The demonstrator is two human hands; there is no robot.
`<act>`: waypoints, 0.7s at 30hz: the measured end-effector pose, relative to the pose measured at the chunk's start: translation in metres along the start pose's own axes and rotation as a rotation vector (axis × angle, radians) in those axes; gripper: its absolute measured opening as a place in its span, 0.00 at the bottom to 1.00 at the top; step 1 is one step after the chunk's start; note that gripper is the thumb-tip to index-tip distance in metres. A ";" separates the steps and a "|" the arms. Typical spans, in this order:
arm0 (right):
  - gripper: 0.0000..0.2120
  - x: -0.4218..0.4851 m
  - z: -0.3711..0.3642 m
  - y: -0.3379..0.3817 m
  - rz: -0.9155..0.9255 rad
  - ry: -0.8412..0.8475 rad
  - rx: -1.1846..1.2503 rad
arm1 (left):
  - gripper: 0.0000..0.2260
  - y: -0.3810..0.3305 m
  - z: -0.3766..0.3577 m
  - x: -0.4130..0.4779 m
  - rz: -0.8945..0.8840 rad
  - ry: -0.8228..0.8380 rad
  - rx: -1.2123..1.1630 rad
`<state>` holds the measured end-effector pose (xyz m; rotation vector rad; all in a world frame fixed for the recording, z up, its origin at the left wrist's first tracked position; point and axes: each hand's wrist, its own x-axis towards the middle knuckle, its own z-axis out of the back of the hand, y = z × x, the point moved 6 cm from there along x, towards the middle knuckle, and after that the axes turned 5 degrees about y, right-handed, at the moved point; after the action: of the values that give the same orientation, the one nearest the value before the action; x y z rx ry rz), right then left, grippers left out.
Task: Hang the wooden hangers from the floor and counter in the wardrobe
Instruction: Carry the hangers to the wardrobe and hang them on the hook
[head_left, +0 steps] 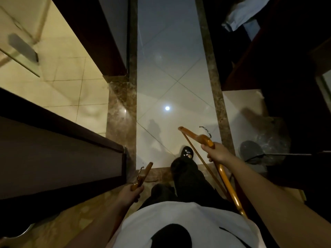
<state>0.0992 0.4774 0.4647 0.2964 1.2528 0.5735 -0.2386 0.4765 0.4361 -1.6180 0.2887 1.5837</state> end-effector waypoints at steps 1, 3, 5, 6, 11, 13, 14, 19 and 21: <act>0.13 0.007 0.003 0.003 -0.003 0.009 -0.008 | 0.06 -0.006 0.003 0.004 0.010 -0.006 -0.006; 0.14 0.028 0.018 0.009 -0.028 0.023 -0.033 | 0.07 -0.028 0.008 0.017 0.042 -0.023 -0.024; 0.14 0.045 0.039 0.010 -0.058 0.037 -0.040 | 0.07 -0.057 0.012 0.030 0.054 -0.044 -0.030; 0.14 0.051 0.050 0.009 -0.074 0.047 -0.049 | 0.07 -0.077 0.014 0.035 0.049 -0.057 -0.028; 0.16 0.078 0.103 -0.002 -0.166 0.089 -0.128 | 0.12 -0.186 0.021 0.067 -0.010 -0.101 0.018; 0.15 0.090 0.125 -0.009 -0.193 0.091 -0.123 | 0.12 -0.230 0.025 0.082 -0.073 -0.100 0.006; 0.14 0.094 0.135 -0.012 -0.209 0.093 -0.113 | 0.11 -0.251 0.027 0.088 -0.095 -0.100 0.005; 0.07 0.114 0.170 -0.004 -0.284 0.091 0.008 | 0.08 -0.340 0.036 0.118 -0.188 -0.081 0.046; 0.09 0.126 0.180 0.014 -0.302 0.074 0.032 | 0.06 -0.368 0.046 0.127 -0.204 -0.073 0.066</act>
<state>0.2913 0.5766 0.4241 0.1091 1.3493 0.3070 -0.0004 0.7865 0.4714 -1.4860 0.1313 1.4584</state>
